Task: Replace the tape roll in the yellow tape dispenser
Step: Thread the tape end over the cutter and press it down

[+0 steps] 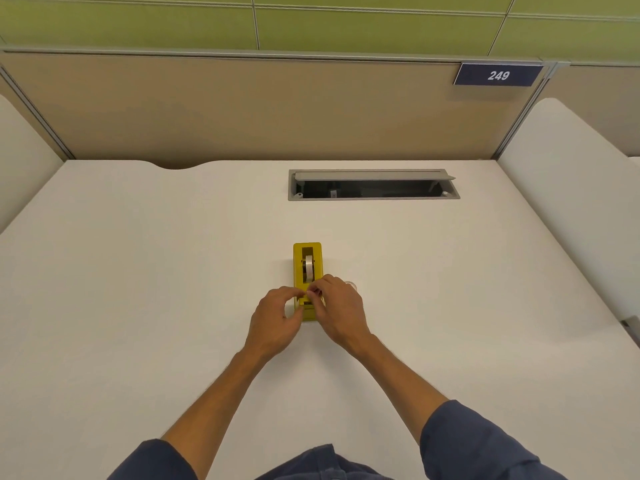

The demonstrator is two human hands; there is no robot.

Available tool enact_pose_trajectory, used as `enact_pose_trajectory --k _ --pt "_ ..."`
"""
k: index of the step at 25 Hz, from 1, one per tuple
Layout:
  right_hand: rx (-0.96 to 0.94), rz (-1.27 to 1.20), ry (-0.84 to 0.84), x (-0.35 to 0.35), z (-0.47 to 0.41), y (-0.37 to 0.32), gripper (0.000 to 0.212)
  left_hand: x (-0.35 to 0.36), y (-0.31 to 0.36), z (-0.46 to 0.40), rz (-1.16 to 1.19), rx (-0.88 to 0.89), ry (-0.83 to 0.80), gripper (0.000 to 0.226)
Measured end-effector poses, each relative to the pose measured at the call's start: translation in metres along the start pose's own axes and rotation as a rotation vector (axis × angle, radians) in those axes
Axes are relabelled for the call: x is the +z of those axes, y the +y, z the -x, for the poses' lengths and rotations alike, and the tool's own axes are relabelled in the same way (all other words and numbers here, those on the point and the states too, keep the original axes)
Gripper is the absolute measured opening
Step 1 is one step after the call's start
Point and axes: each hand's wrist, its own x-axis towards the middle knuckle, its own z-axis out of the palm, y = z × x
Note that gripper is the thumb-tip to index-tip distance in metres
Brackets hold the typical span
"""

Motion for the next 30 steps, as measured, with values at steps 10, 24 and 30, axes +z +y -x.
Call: enact_pose_trajectory --k 10,24,30 --pt "-0.03 -0.024 0.067 -0.004 0.019 -0.001 0.017 0.002 -0.004 0.002 -0.014 -0.016 -0.006 0.026" --pt "-0.047 -0.007 0.175 0.006 0.041 -0.002 0.01 0.003 -0.003 0.004 0.028 -0.031 -0.009 0.025" --pt "-0.057 -0.021 0.13 0.011 0.043 0.002 0.013 0.008 -0.003 0.008 0.063 -0.026 0.016 0.024"
